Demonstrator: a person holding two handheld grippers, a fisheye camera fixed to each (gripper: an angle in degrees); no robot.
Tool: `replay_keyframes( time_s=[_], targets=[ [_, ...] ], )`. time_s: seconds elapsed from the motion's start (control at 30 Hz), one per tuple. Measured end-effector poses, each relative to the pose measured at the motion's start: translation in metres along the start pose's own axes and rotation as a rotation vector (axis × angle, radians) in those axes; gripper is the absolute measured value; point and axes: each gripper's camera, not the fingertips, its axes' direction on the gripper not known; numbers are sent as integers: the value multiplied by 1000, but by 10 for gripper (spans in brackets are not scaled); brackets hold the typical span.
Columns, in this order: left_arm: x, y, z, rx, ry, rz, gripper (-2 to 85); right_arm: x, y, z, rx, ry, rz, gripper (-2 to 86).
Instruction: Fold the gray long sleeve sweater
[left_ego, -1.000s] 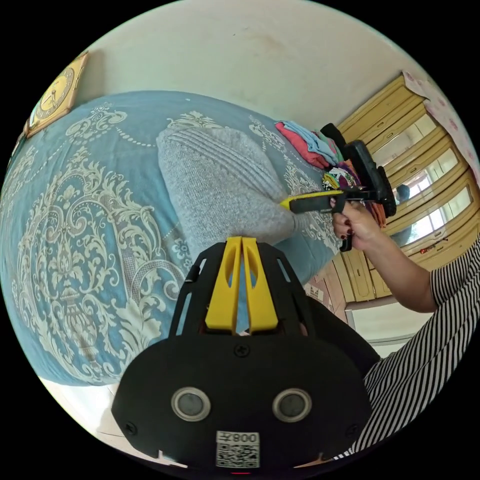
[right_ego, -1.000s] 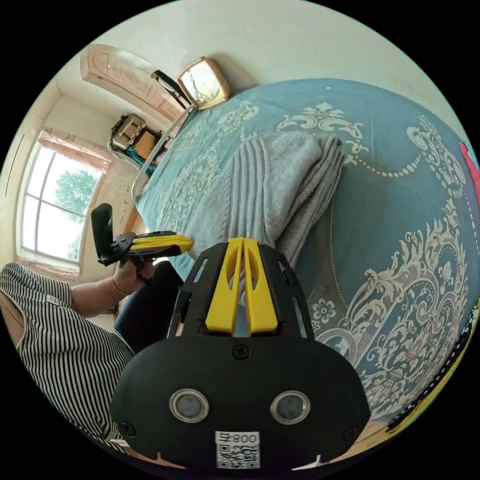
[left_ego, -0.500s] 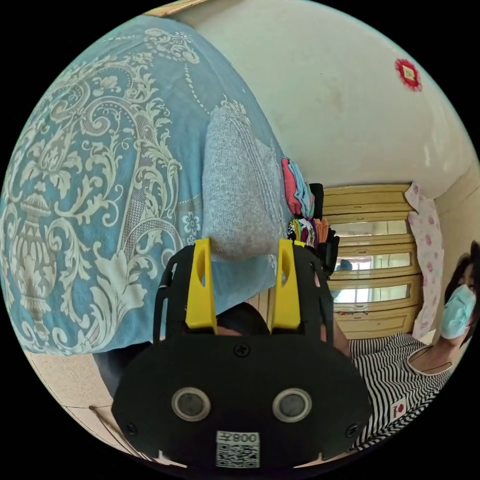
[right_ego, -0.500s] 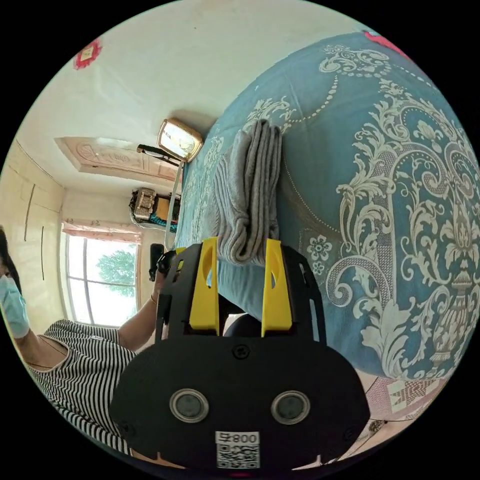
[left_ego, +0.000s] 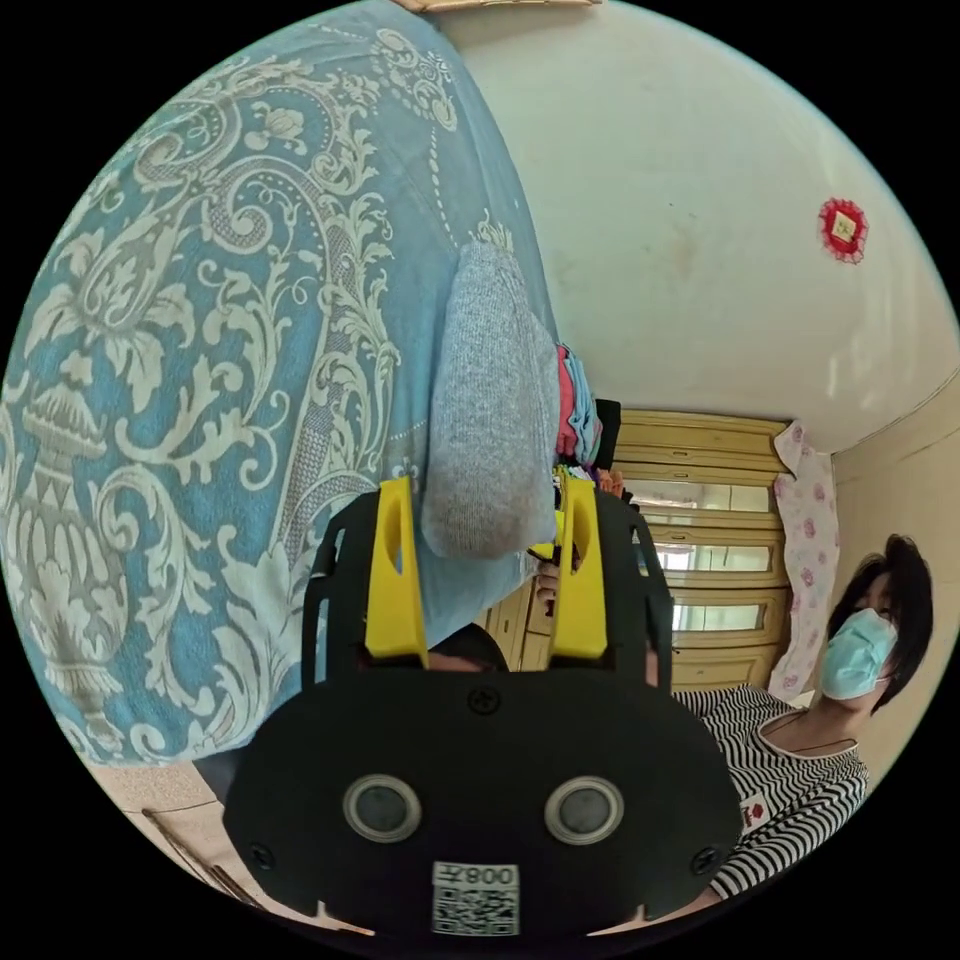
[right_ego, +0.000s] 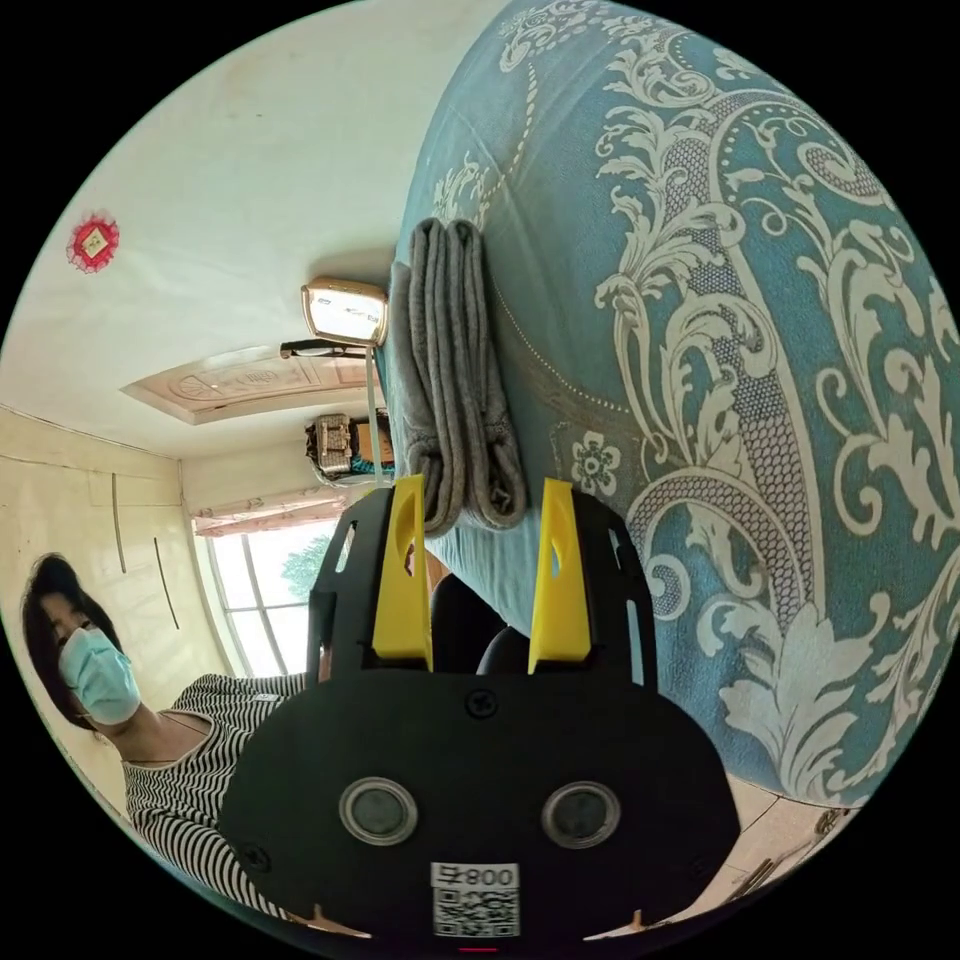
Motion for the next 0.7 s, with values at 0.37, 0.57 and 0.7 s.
replay_keyframes(
  time_s=[0.37,0.57,0.7],
  targets=[
    [-9,-3,37,-163,33,11,189,4,-3,20,-116,-67,-3,178],
    [-7,7,47,-186,41,2,147,-1,-6,39,-176,-55,-2,158],
    [5,23,44,-160,88,-17,127,-2,-1,44,-211,-57,18,120]
  ],
)
